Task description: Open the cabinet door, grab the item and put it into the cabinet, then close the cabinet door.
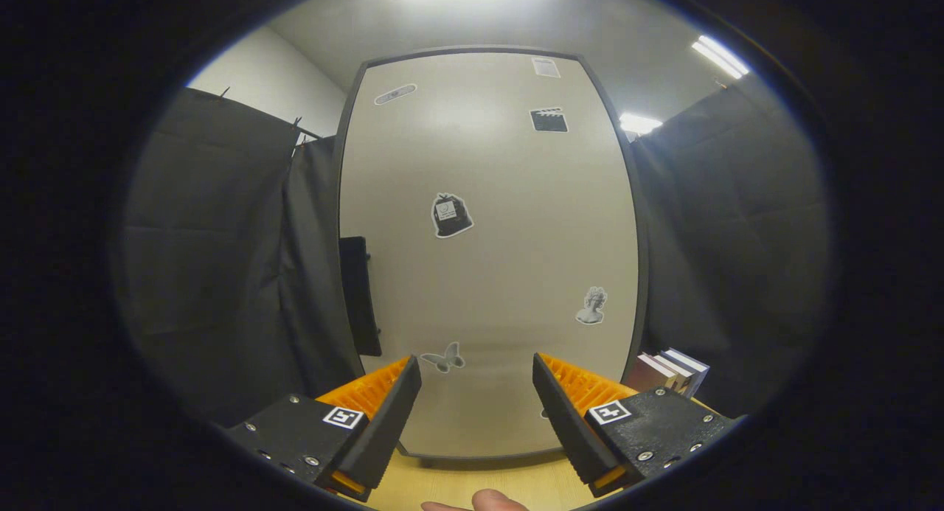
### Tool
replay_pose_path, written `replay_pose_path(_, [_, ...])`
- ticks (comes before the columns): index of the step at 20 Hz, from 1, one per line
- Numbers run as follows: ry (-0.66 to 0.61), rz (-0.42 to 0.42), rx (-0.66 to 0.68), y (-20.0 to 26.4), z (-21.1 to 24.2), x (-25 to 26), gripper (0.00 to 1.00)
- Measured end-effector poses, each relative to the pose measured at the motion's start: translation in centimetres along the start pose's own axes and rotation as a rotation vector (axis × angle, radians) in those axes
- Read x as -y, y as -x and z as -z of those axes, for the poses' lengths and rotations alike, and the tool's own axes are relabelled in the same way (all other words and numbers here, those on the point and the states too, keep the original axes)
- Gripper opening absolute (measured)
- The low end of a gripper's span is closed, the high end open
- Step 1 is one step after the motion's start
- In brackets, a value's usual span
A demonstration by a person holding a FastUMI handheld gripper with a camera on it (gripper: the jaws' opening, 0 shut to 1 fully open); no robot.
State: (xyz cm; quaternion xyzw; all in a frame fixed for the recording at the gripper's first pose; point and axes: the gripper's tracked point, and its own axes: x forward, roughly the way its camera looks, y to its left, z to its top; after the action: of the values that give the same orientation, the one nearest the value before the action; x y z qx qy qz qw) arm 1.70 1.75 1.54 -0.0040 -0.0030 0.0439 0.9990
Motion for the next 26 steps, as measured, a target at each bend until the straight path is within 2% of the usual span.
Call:
replay_pose_path(8, [0.031, -0.048, 0.022, -3.2, -0.7, -3.7, 0.95])
replay_pose_path(15, [-0.009, -0.107, -0.007, -6.7, -0.1, -8.2, 0.95])
replay_pose_path(19, [-0.027, -0.099, 0.009, -8.5, -0.5, -9.8, 0.92])
replay_pose_path(21, [-0.032, -0.095, -0.011, -9.2, 0.0, -10.2, 0.84])
replay_pose_path(23, [-0.028, -0.119, -0.021, -9.7, 0.3, -11.2, 0.71])
replay_pose_path(25, [0.031, -0.116, -0.009, -9.3, 0.1, -11.3, 0.45])
replay_pose_path(26, [0.044, -0.112, -0.009, -9.6, 0.3, -11.4, 0.35])
